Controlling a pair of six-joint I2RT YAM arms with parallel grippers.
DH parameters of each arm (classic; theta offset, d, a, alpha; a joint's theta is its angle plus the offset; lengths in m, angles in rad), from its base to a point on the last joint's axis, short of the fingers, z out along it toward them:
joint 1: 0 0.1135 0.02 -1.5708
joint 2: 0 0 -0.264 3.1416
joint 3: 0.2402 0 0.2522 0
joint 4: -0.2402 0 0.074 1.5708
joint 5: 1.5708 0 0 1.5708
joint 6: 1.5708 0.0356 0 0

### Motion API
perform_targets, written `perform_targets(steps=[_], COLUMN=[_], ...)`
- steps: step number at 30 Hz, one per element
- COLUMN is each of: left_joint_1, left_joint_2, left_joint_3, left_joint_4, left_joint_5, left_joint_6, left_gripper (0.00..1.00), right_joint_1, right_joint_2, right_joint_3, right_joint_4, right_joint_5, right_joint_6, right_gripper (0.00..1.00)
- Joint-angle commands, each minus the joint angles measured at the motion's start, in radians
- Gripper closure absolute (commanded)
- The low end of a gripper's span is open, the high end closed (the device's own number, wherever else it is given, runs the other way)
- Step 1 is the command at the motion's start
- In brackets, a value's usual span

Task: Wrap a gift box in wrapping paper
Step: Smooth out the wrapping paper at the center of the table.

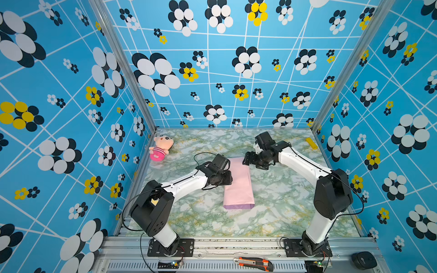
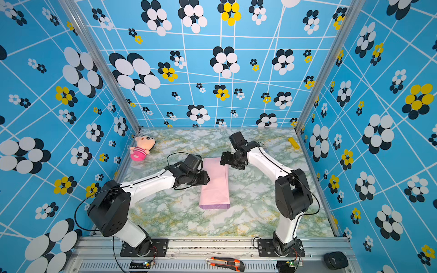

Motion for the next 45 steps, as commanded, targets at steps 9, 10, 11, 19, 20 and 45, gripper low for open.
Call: perform_targets(steps=[9, 10, 11, 19, 20, 45], left_joint_1=[-0.009, -0.009, -0.009, -0.009, -0.009, -0.014], left_joint_2=[0.023, 0.023, 0.023, 0.024, 0.023, 0.029], left_joint_3=[-0.005, -0.003, -0.003, -0.002, -0.002, -0.009], left_joint_4=[-0.068, -0.067, -0.069, -0.069, -0.067, -0.054], left_joint_5=[-0.041, -0.043, -0.044, -0.044, -0.044, -0.037], left_joint_6=[0.022, 0.022, 0.023, 0.021, 0.02, 0.023], left_gripper=[0.53, 0.53, 0.53, 0.53, 0.53, 0.53], right_joint_1=[0.064, 0.063, 0.064, 0.065, 0.07, 0.048], right_joint_2=[0.029, 0.025, 0.018, -0.072, -0.081, -0.136], right_joint_3=[-0.101, -0.106, -0.112, -0.187, -0.207, -0.175], right_joint_4=[0.042, 0.043, 0.042, 0.004, -0.001, -0.079], right_joint_5=[-0.116, -0.117, -0.118, -0.158, -0.173, -0.087], right_joint_6=[0.0, 0.0, 0.002, 0.019, 0.032, -0.016], right_gripper=[0.42, 0.47, 0.5, 0.18, 0.17, 0.2])
